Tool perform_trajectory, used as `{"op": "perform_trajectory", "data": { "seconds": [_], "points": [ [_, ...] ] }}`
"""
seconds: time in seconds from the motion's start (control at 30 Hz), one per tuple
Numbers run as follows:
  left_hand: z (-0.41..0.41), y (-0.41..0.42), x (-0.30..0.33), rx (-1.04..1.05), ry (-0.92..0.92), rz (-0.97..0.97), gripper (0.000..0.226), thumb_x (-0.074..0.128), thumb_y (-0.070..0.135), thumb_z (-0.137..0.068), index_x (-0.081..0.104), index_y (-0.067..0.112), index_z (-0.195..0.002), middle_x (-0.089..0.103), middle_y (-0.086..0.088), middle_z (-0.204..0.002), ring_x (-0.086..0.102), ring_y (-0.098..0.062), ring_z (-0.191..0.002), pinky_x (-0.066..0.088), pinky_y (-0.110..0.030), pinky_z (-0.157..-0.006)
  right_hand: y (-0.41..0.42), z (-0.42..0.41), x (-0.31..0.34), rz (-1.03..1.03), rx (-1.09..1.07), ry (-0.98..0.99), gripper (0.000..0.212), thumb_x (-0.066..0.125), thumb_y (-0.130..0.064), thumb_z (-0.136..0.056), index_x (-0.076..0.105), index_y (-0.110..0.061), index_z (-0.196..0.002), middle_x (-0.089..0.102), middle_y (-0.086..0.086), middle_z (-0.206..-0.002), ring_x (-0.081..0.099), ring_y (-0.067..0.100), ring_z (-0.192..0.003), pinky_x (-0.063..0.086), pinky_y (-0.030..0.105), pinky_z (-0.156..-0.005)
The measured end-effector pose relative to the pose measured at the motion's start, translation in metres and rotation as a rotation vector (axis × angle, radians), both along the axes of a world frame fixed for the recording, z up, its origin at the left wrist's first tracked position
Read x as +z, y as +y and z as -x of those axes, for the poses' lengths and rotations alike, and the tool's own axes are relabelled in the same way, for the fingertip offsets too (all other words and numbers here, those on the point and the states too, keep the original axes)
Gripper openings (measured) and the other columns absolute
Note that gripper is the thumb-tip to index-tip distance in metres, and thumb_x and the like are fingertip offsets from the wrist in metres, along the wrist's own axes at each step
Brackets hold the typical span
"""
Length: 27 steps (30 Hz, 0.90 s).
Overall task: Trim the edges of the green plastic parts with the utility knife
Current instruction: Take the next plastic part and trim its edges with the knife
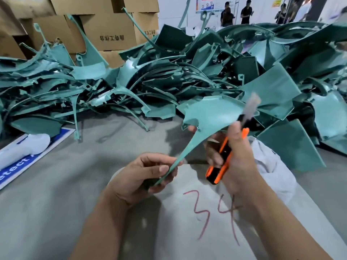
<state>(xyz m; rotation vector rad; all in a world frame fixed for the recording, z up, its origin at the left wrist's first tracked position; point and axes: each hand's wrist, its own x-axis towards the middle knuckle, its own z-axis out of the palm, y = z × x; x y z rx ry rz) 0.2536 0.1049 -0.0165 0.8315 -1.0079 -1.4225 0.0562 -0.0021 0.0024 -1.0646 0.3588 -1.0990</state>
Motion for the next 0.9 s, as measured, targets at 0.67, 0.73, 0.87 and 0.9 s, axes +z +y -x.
{"op": "perform_trajectory", "data": {
  "seconds": [0.67,0.73,0.87,0.9],
  "points": [
    [-0.039,0.002,0.001,0.388,0.630,-0.015,0.074,0.086,0.026,-0.064,0.065,0.003,-0.131,0.071,-0.013,-0.108,0.064,-0.011,-0.073,0.053,-0.012,-0.057,-0.023,0.027,0.016,-0.196,-0.153,-0.094,0.038,0.075,-0.022,-0.082,0.073,-0.013,-0.119,0.079,0.011,-0.114,0.078,0.029,-0.098,0.065,0.043,-0.072],
    [-0.024,-0.007,0.010,0.427,0.599,0.067,0.076,0.076,0.042,-0.079,0.053,0.009,-0.143,0.066,-0.010,-0.136,0.066,-0.016,-0.104,0.054,-0.019,-0.082,-0.014,0.011,0.014,-0.219,-0.235,-0.169,0.042,0.073,-0.024,-0.084,0.068,-0.014,-0.124,0.079,0.007,-0.114,0.078,0.027,-0.100,0.065,0.046,-0.074],
    [0.041,-0.031,0.012,0.423,0.101,0.002,0.052,0.071,0.032,-0.086,0.061,0.011,-0.133,0.064,-0.017,-0.138,0.065,-0.031,-0.120,0.057,-0.046,-0.097,0.005,-0.016,0.002,-0.209,-0.240,-0.112,0.046,0.072,-0.028,-0.086,0.066,-0.008,-0.128,0.078,0.014,-0.117,0.075,0.037,-0.106,0.065,0.049,-0.077],
    [0.055,-0.032,0.008,0.420,0.022,0.082,0.050,0.073,0.031,-0.086,0.064,0.014,-0.133,0.066,-0.015,-0.136,0.064,-0.032,-0.123,0.055,-0.048,-0.101,0.008,-0.020,-0.001,-0.193,-0.225,-0.093,0.047,0.071,-0.028,-0.088,0.065,-0.006,-0.129,0.077,0.015,-0.118,0.075,0.038,-0.107,0.065,0.050,-0.082]
  ]
}}
